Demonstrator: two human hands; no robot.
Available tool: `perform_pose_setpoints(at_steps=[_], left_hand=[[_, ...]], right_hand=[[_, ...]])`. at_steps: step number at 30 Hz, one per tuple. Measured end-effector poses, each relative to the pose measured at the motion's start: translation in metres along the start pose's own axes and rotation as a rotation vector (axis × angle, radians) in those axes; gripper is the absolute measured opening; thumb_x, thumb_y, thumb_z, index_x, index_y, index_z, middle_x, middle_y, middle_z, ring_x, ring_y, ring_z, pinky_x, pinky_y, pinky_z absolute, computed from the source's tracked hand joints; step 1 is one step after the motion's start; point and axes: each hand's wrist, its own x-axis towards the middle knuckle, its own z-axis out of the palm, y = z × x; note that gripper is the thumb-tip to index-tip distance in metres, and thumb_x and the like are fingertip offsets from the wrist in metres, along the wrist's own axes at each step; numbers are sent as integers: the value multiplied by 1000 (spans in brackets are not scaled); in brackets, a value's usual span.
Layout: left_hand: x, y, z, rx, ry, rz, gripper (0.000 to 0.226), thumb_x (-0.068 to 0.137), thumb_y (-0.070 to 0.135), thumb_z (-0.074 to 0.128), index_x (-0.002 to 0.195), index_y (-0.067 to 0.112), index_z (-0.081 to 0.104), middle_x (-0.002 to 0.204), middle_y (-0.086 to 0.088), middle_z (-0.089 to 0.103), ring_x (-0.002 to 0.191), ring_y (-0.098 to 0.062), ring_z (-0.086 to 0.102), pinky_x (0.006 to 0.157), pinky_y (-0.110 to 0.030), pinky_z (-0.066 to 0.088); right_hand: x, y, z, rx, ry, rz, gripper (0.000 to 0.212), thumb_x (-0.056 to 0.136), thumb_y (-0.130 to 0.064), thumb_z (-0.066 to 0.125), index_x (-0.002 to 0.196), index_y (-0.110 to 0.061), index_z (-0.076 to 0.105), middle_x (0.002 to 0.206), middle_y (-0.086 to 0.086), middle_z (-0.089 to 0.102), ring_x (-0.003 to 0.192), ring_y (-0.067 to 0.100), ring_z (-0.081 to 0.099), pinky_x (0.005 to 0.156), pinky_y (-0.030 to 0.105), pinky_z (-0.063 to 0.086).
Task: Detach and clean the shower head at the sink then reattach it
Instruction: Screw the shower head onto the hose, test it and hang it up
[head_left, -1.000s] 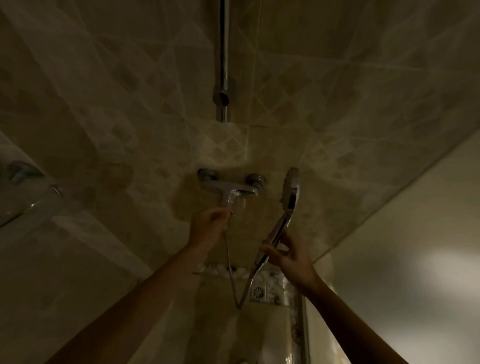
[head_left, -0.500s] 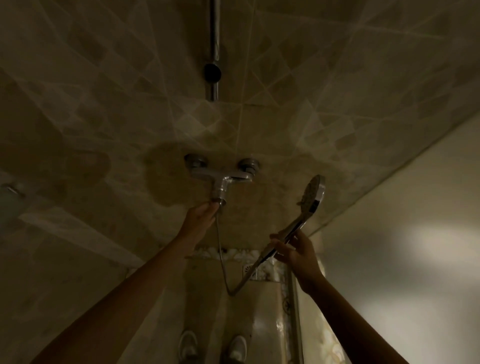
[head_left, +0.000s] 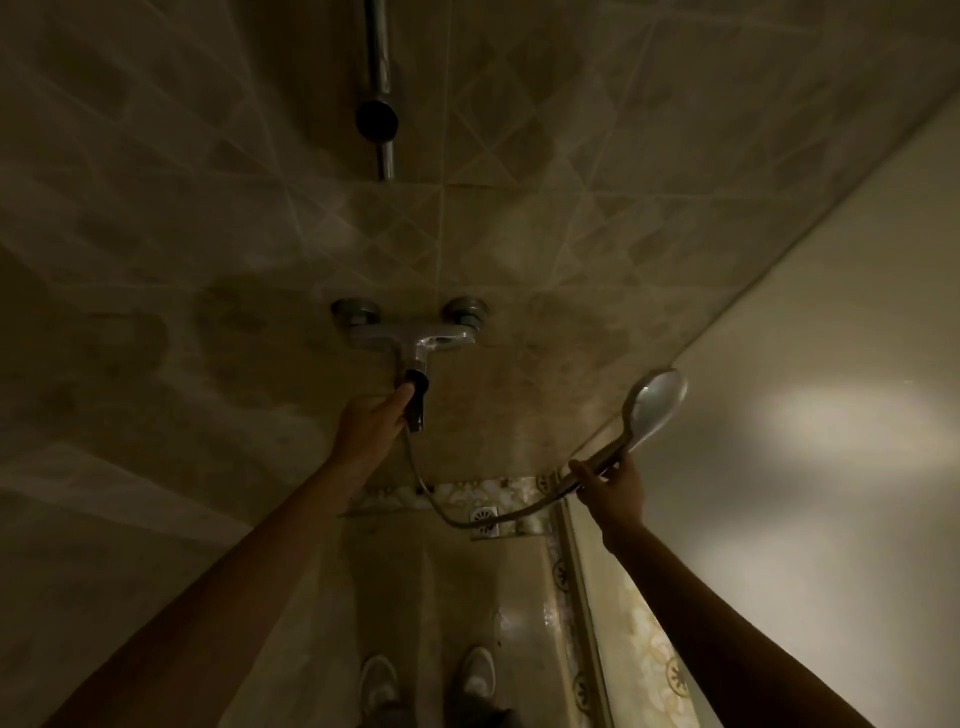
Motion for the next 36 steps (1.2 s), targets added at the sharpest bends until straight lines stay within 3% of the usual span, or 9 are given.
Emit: perform_pose_setpoints(at_steps=[3, 6, 10, 17, 21, 25, 29, 33, 36], left_hand=[[1, 0, 0, 18, 5, -19, 45, 95, 37, 65, 85, -7, 67, 106, -34, 68, 109, -44, 67, 102, -61, 48], [1, -2, -1, 13, -11, -34, 42, 95, 38, 66, 79, -1, 67, 95, -28, 70, 100, -36, 70, 101, -57, 51], [4, -4, -2, -30, -37, -46, 49, 95, 36, 65, 86, -12, 63, 89, -21, 64, 93, -27, 66, 100, -52, 50], [8, -8, -2, -110, -54, -91, 29, 96, 30, 65, 89, 2, 65, 94, -13, 70, 93, -17, 70, 82, -26, 55], [4, -4, -3, -126, -60, -66, 26, 97, 23, 64, 91, -2, 66, 99, -16, 71, 94, -17, 71, 88, -28, 56], [-1, -4, -2, -56, -55, 5, 17, 97, 12, 63, 86, 1, 67, 92, -18, 64, 90, -21, 67, 73, -14, 57], [-2, -7, -2, 54, -31, 39, 5, 94, 3, 66, 96, 2, 71, 89, -11, 68, 90, -24, 64, 80, -30, 54], [-2, -9, -2, 257, 12, 60, 33, 90, 9, 73, 119, -6, 68, 109, -21, 72, 102, -31, 68, 89, -42, 54], [-6, -6, -2, 269, 10, 105, 14, 91, 8, 72, 102, 0, 71, 99, -17, 72, 92, -27, 66, 83, -39, 51]], right_hand=[[11, -7, -9, 122, 64, 73, 49, 86, -10, 81, 127, -9, 54, 114, 15, 68, 92, 32, 73, 70, 41, 66], [22, -13, -21, 173, 104, 106, 43, 86, -10, 81, 119, -13, 53, 104, 15, 69, 80, 26, 73, 49, 22, 60], [32, -14, -36, 145, 86, 125, 48, 89, -11, 78, 129, -11, 51, 100, 10, 66, 83, 26, 73, 52, 23, 61], [45, -11, -41, 112, 84, 130, 50, 89, -10, 77, 133, -9, 51, 103, 10, 66, 86, 26, 73, 59, 28, 61], [44, -14, -36, 121, 68, 110, 52, 89, -8, 77, 135, -7, 51, 108, 12, 66, 89, 29, 72, 66, 33, 61], [39, -16, -29, 122, 69, 106, 47, 90, -7, 76, 131, -6, 52, 112, 18, 65, 93, 35, 71, 75, 41, 62], [37, -18, -24, 122, 50, 87, 39, 92, -7, 74, 125, -9, 54, 106, 14, 67, 89, 32, 70, 79, 44, 62], [35, -16, -20, 121, 30, 83, 48, 90, -6, 76, 132, -7, 53, 98, 1, 64, 85, 25, 69, 77, 43, 63], [32, -16, -18, 105, 36, 77, 51, 89, -8, 77, 134, -7, 53, 99, 2, 65, 85, 25, 69, 64, 31, 60]])
